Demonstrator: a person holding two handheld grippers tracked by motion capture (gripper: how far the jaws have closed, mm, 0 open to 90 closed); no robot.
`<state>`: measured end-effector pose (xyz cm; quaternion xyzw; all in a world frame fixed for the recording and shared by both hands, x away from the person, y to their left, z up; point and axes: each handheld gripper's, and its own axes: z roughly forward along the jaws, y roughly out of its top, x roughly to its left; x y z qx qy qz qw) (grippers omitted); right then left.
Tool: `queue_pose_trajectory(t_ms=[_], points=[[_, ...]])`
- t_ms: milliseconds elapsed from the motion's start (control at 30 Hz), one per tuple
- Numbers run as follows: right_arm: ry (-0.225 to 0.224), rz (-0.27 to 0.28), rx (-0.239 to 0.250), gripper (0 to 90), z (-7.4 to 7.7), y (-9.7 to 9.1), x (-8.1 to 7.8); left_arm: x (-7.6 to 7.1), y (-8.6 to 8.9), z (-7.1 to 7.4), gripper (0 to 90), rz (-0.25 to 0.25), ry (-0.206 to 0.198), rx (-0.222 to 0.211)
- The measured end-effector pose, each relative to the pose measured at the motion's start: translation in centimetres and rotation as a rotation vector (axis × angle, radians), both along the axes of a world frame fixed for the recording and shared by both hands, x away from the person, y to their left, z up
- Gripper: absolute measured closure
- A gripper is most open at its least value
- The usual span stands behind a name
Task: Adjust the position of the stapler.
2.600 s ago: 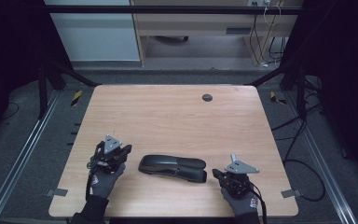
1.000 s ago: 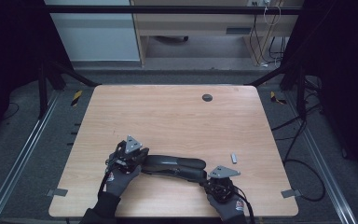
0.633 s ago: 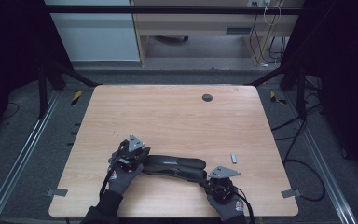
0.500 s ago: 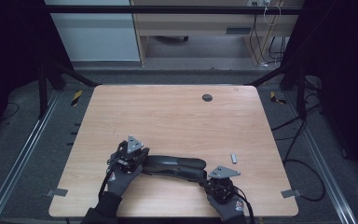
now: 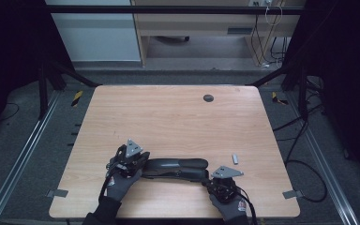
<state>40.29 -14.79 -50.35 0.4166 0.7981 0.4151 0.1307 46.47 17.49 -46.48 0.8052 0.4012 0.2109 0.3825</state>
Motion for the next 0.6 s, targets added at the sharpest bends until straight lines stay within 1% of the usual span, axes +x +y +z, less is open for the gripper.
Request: queue_pose_trajectory(t_ms=[167, 267, 467, 533, 600], points=[[0.001, -0.009, 0.001, 90.0, 0.0, -0.14, 0.16, -0.46, -0.14, 0.03, 90.0, 0.0, -0.009, 0.018], [-0.001, -0.01, 0.001, 90.0, 0.0, -0.17, 0.22, -0.56, -0.15, -0.04, 90.0, 0.005, -0.01, 0.005], [-0.005, -0.012, -0.002, 90.0, 0.03, -0.21, 0.26, -0.7, -0.17, -0.01, 90.0, 0.005, -0.015, 0.016], [-0.012, -0.014, 0.004, 90.0, 0.18, -0.29, 0.19, -0.8, -0.14, 0.09, 89.9, 0.016, -0.032, 0.026], [-0.027, -0.013, 0.013, 90.0, 0.42, -0.54, 0.1, -0.91, 0.09, 0.42, 88.1, 0.027, -0.046, 0.013]])
